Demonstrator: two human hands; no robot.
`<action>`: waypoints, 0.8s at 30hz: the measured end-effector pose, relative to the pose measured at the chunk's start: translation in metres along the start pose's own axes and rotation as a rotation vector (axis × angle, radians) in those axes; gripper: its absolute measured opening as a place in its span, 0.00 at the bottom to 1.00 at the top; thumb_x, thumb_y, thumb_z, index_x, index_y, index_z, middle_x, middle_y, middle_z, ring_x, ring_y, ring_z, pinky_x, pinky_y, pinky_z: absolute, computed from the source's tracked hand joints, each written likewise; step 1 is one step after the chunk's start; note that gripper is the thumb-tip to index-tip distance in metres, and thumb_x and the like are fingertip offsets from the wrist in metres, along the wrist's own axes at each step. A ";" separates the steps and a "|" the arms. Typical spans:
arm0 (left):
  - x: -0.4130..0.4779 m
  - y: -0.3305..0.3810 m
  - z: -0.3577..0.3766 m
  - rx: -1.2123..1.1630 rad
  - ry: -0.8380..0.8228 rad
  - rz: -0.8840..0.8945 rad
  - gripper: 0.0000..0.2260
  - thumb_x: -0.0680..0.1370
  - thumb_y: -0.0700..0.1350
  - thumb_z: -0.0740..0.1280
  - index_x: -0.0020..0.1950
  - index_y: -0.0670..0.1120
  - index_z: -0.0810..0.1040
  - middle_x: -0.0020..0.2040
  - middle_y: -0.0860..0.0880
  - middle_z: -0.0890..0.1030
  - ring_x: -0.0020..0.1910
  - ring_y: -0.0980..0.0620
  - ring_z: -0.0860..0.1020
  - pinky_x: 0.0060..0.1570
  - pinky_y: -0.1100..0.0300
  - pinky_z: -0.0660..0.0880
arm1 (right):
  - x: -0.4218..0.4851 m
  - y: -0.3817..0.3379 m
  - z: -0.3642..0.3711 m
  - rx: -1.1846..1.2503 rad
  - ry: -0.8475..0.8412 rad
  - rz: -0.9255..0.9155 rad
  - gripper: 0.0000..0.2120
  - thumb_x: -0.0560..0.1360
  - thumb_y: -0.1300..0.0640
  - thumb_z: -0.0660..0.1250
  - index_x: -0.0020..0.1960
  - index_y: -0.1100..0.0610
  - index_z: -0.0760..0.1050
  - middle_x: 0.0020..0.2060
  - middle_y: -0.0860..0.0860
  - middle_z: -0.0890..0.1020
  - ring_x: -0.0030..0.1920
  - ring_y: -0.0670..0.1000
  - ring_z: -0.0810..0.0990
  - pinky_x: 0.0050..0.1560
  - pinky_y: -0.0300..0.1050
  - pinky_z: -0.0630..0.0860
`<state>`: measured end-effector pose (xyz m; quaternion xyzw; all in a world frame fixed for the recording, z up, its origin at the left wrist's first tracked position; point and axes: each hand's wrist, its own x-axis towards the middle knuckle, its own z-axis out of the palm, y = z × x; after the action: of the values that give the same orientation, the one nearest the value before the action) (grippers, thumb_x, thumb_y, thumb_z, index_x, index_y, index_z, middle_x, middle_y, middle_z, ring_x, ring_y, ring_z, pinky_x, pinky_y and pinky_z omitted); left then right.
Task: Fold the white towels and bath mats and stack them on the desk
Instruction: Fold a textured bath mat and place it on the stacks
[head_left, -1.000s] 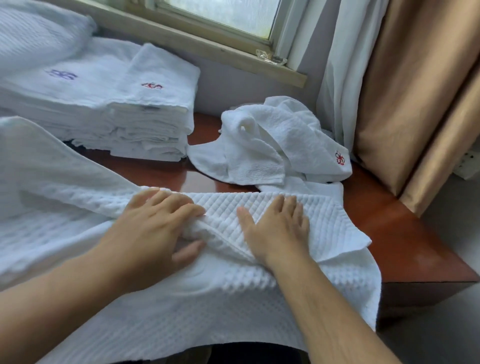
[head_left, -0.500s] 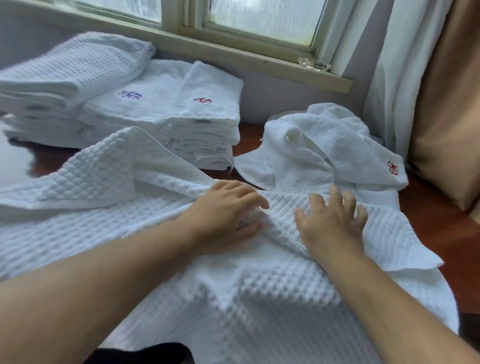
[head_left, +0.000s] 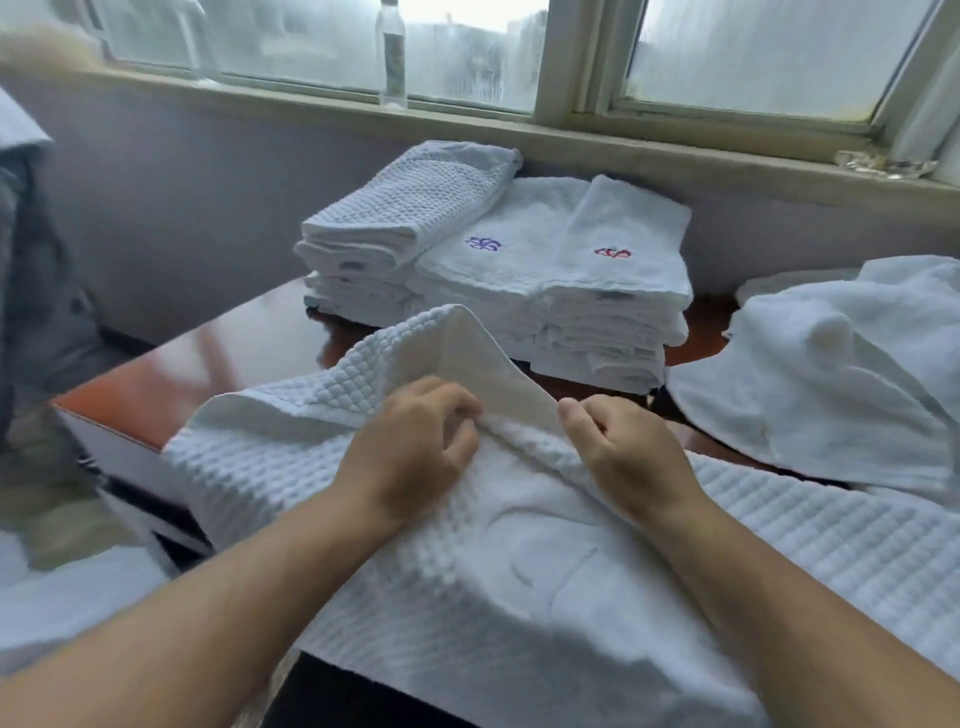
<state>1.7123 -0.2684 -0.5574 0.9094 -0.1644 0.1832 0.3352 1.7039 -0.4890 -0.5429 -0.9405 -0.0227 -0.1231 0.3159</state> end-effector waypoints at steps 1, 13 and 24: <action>-0.001 -0.007 -0.003 0.048 0.128 -0.037 0.08 0.76 0.45 0.68 0.54 0.50 0.81 0.52 0.54 0.78 0.55 0.51 0.75 0.60 0.54 0.70 | 0.002 0.002 0.004 0.036 -0.003 -0.005 0.23 0.82 0.39 0.55 0.34 0.50 0.71 0.32 0.45 0.76 0.36 0.44 0.74 0.36 0.43 0.64; 0.033 -0.046 -0.010 0.197 0.220 -0.545 0.30 0.73 0.52 0.67 0.75 0.53 0.65 0.70 0.45 0.69 0.69 0.41 0.65 0.65 0.45 0.66 | -0.009 -0.002 0.012 -0.112 -0.056 -0.227 0.13 0.75 0.44 0.70 0.54 0.50 0.80 0.42 0.43 0.78 0.41 0.43 0.75 0.41 0.38 0.67; 0.031 -0.058 -0.021 0.429 0.089 -0.578 0.29 0.72 0.66 0.64 0.66 0.50 0.72 0.63 0.47 0.75 0.65 0.42 0.69 0.59 0.45 0.68 | -0.020 -0.034 0.025 -0.156 -0.034 -0.034 0.09 0.76 0.46 0.68 0.47 0.48 0.70 0.40 0.43 0.77 0.43 0.52 0.76 0.46 0.51 0.74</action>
<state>1.7596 -0.2180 -0.5611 0.9592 0.1564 0.1505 0.1814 1.6857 -0.4459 -0.5475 -0.9636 -0.0343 -0.1140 0.2393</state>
